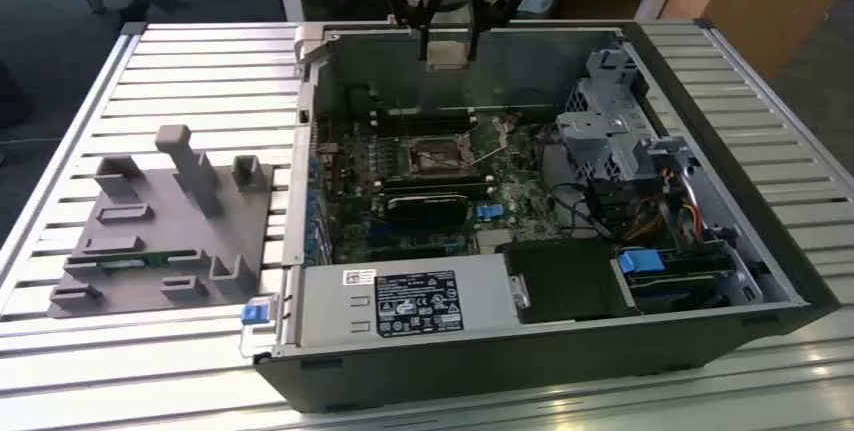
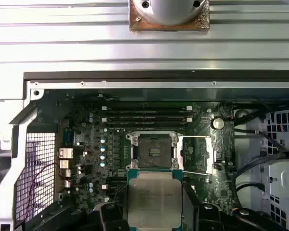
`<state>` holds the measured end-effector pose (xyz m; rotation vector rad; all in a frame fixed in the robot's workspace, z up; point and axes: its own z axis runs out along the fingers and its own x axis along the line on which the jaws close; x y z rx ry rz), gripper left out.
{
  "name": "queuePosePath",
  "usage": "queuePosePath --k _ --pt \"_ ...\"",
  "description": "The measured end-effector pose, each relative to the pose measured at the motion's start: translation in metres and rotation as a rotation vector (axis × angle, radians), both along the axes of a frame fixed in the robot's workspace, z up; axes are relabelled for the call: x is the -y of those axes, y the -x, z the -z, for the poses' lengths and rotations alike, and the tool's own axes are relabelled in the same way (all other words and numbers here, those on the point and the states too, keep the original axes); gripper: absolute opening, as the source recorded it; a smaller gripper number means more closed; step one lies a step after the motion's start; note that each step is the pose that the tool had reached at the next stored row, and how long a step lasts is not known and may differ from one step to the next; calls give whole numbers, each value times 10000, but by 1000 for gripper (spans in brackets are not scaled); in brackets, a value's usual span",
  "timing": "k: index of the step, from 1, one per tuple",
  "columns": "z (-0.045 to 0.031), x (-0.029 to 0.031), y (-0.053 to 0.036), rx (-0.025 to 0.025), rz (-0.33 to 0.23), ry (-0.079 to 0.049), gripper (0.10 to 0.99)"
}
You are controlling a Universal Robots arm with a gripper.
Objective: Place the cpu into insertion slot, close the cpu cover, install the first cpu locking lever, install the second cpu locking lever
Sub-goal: 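Place the cpu into insertion slot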
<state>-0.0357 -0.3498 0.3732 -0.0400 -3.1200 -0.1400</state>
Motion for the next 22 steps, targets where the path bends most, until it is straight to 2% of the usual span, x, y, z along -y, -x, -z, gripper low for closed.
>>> queuePosePath --k 12,22 --pt "0 0 0 0 68 -1 537" --pt "0 0 0 0 859 2 537"
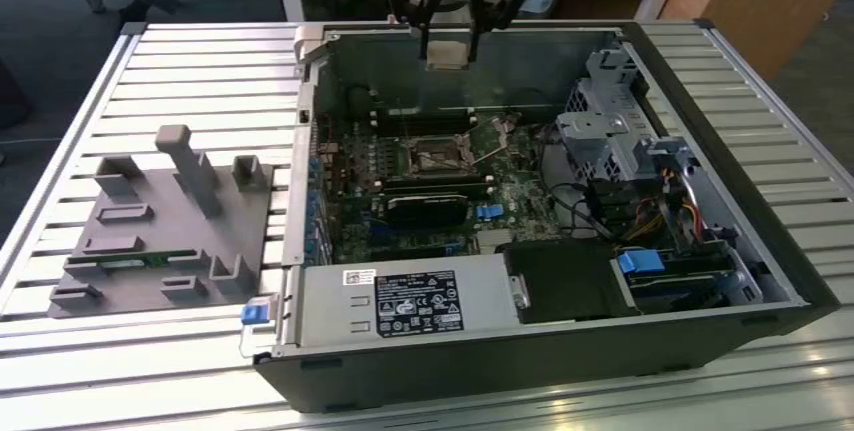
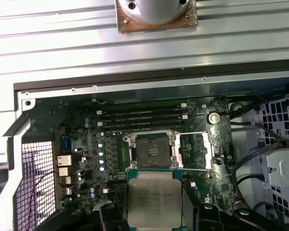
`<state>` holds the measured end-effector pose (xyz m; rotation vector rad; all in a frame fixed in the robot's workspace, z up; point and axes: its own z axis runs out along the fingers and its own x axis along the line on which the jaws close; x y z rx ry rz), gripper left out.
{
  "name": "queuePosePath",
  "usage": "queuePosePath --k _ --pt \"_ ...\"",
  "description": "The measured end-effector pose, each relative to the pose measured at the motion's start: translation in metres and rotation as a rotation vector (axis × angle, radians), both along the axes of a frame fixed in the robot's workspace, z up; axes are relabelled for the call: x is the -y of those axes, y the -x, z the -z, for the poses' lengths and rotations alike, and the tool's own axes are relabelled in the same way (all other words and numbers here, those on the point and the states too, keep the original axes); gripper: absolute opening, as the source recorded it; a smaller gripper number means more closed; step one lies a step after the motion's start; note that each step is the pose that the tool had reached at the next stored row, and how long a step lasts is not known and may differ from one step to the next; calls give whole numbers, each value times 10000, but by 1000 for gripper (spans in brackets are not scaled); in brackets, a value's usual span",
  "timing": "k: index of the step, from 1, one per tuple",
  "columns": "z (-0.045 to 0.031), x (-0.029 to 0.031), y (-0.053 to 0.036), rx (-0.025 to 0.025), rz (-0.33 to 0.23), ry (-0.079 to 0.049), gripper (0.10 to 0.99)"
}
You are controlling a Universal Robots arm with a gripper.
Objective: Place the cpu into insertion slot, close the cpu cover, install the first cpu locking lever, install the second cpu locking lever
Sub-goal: 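Place the cpu into insertion slot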
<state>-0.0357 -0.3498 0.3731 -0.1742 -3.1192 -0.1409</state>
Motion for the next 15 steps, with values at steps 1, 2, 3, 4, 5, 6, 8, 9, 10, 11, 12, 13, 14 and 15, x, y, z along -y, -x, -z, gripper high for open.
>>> queuePosePath --k 1,2,3,4,5,6,8,9,10,11,12,13,14,15 --pt "0 0 0 0 95 0 537" --pt "0 0 0 0 189 1 537" --pt "1 -1 0 0 280 1 537" --pt "1 -1 1 1 387 2 537" --pt "1 -1 2 1 500 4 537" --pt "1 -1 3 1 608 5 537" --pt "1 -1 3 0 805 8 537" --pt "0 -1 4 0 905 9 537" --pt "1 -1 4 0 1011 9 537" --pt "1 -1 5 0 1134 10 537" --pt "1 -1 5 0 1242 10 537" --pt "1 -1 5 -1 1322 11 537" --pt "1 -1 5 -1 1379 11 537" --pt "1 -1 5 0 1422 11 537"
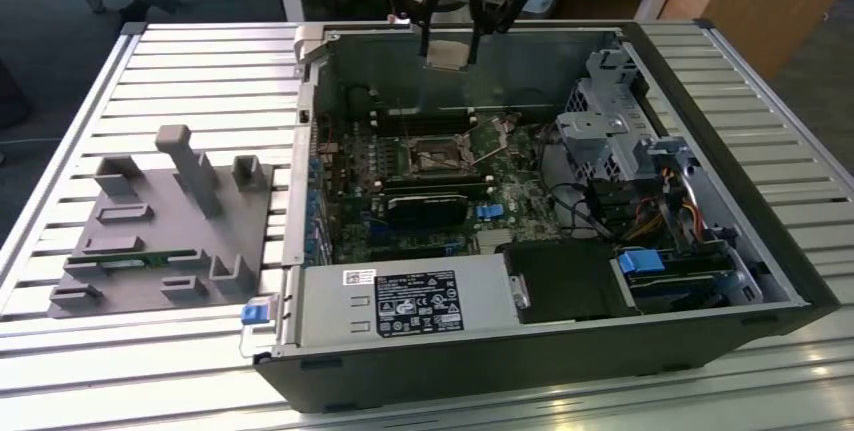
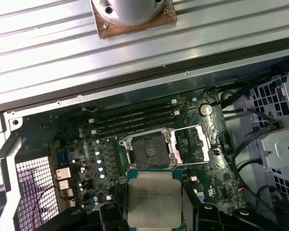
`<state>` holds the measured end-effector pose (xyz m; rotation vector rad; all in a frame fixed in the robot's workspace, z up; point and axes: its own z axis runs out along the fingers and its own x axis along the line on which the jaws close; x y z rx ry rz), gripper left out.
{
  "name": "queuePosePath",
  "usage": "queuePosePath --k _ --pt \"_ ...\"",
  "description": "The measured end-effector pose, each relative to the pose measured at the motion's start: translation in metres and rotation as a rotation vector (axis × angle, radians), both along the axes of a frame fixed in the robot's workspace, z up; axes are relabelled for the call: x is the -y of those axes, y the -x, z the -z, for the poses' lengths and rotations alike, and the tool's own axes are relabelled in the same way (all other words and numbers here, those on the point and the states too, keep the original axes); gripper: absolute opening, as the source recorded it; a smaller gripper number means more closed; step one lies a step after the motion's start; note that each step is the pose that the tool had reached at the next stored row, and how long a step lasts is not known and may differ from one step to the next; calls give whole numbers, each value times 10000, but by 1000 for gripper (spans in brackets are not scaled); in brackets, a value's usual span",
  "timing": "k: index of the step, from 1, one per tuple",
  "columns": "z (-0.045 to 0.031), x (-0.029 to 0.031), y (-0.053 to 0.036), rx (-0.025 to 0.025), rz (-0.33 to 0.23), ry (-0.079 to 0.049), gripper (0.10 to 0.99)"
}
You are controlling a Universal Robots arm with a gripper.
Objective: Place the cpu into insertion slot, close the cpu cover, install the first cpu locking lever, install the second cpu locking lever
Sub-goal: 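Place the cpu into insertion slot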
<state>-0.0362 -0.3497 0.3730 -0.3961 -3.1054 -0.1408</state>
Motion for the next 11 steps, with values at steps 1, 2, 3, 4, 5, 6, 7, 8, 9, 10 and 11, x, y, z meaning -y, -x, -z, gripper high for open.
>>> queuePosePath --k 1,2,3,4,5,6,7,8,9,10,11 --pt "0 0 0 0 44 -1 537" --pt "0 0 0 0 94 0 537" --pt "0 0 0 0 140 0 537" --pt "0 0 0 0 186 0 537" --pt "0 0 0 0 228 0 537" --pt "0 0 0 0 267 0 537" --pt "0 0 0 0 307 0 537" --pt "0 0 0 0 351 1 537" --pt "1 0 0 0 399 1 537" --pt "1 0 1 0 460 1 537" --pt "1 0 1 0 520 1 537"
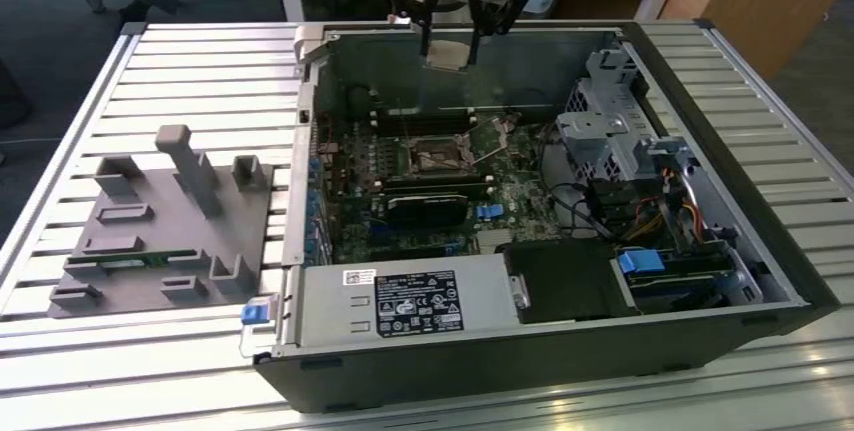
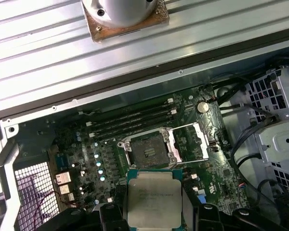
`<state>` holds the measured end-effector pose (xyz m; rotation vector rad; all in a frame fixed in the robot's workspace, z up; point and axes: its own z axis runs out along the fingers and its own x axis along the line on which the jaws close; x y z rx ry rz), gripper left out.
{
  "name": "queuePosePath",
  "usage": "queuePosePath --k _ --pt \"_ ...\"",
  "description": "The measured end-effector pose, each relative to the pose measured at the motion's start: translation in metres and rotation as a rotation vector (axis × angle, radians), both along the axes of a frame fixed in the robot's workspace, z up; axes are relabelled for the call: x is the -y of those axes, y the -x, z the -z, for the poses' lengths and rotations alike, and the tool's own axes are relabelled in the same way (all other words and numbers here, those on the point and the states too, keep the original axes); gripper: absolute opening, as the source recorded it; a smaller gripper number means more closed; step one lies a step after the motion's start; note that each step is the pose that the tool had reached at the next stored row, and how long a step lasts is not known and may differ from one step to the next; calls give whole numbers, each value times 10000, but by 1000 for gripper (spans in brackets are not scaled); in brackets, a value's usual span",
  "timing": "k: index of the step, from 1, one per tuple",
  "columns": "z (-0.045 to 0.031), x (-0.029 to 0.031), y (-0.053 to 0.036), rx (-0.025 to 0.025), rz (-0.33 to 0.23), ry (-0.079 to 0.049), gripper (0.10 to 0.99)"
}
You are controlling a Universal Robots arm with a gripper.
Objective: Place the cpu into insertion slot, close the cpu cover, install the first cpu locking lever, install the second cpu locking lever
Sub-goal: 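Place the cpu into insertion slot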
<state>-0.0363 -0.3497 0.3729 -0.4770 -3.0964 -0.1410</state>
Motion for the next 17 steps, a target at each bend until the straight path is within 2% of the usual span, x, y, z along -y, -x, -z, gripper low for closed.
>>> queuePosePath --k 17 --pt "1 0 1 0 731 2 537"
